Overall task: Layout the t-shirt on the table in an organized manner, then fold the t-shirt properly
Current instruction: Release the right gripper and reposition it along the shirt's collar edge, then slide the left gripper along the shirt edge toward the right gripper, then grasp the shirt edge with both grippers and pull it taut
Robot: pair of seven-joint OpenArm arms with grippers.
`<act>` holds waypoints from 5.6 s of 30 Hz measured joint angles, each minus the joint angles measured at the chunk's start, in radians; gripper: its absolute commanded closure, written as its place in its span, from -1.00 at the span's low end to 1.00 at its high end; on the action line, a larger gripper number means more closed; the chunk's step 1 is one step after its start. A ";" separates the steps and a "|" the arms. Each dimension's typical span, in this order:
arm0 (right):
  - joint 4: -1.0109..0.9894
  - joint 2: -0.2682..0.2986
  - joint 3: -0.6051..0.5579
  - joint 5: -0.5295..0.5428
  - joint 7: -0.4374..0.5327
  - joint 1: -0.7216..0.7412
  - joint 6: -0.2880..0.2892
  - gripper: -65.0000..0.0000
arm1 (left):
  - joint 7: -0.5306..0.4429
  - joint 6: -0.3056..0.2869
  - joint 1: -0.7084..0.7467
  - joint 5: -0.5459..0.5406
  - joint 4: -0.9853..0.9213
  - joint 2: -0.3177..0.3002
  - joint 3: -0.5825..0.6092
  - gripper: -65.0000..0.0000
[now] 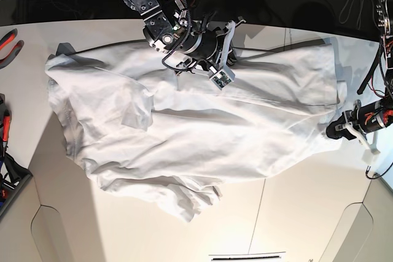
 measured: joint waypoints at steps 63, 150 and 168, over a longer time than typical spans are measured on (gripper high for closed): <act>0.001 0.000 0.000 0.002 -0.029 0.000 0.000 1.00 | -0.393 0.089 -0.171 0.306 -0.001 0.092 -0.259 1.00; 0.261 0.238 0.769 0.393 -0.282 -0.259 0.082 1.00 | 0.031 0.139 0.663 0.378 0.751 0.100 -0.073 1.00; 0.463 0.238 0.769 0.255 -0.138 -0.103 0.074 0.39 | 0.101 0.013 0.690 0.069 0.965 0.111 -0.362 0.28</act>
